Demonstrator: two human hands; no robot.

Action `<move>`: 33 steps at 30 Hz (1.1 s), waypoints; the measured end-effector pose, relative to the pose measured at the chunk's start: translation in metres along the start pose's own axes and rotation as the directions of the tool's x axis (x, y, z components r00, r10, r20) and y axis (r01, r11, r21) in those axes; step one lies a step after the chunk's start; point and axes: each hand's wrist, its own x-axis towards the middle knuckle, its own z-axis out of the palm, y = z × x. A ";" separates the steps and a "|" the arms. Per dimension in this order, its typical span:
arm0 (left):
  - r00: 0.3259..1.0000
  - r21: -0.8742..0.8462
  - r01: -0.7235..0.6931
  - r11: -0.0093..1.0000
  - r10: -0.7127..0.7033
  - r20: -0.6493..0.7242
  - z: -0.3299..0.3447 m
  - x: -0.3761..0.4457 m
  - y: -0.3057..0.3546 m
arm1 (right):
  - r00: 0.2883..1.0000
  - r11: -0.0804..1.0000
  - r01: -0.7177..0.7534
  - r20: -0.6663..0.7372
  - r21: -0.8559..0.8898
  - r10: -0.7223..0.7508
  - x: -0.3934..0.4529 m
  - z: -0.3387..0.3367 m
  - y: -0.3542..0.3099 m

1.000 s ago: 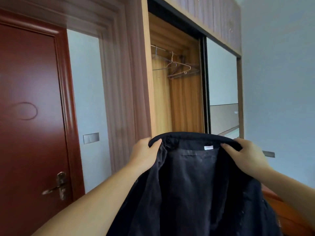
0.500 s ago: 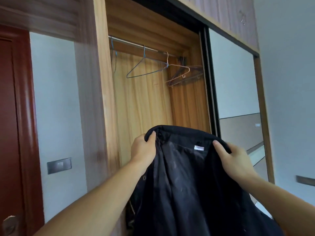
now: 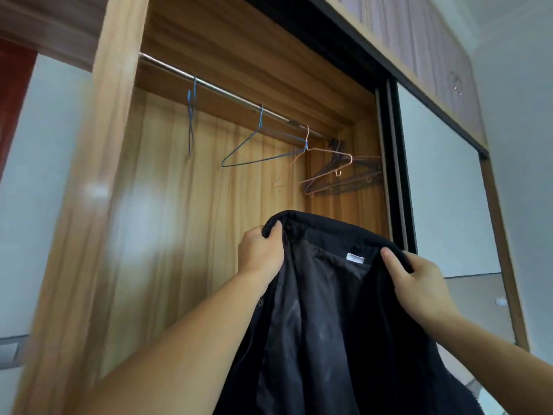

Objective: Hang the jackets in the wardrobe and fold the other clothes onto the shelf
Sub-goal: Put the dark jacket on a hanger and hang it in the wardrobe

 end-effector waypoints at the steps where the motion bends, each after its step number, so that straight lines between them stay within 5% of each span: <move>1: 1.000 0.006 -0.017 1.000 0.017 -0.018 0.005 0.012 -0.003 | 1.000 1.000 0.002 0.005 0.017 -0.002 0.014 0.007 0.007; 9: 0.978 0.165 -0.073 0.984 0.103 -0.182 0.010 0.095 -0.020 | 0.985 0.971 0.070 0.137 0.227 -0.103 0.106 0.100 0.068; 17: 0.875 0.238 -0.065 0.969 0.170 -0.454 0.004 0.137 0.002 | 0.942 0.876 0.072 0.257 0.478 -0.218 0.187 0.199 0.062; 23: 0.838 0.275 0.013 0.961 0.139 -0.528 -0.027 0.147 -0.001 | 0.738 0.914 0.108 0.584 0.391 -0.337 0.167 0.274 0.086; 28: 0.826 0.316 0.048 0.947 0.141 -0.546 -0.053 0.168 0.002 | 0.553 0.892 0.219 0.703 0.395 -0.447 0.157 0.305 0.058; 31: 0.820 0.320 0.048 0.946 0.145 -0.553 -0.066 0.186 0.008 | 0.499 0.887 0.155 0.741 0.434 -0.449 0.167 0.315 0.017; 33: 0.821 0.330 0.063 0.942 0.139 -0.554 -0.073 0.195 0.010 | 0.532 0.877 0.103 0.719 0.469 -0.447 0.180 0.316 -0.017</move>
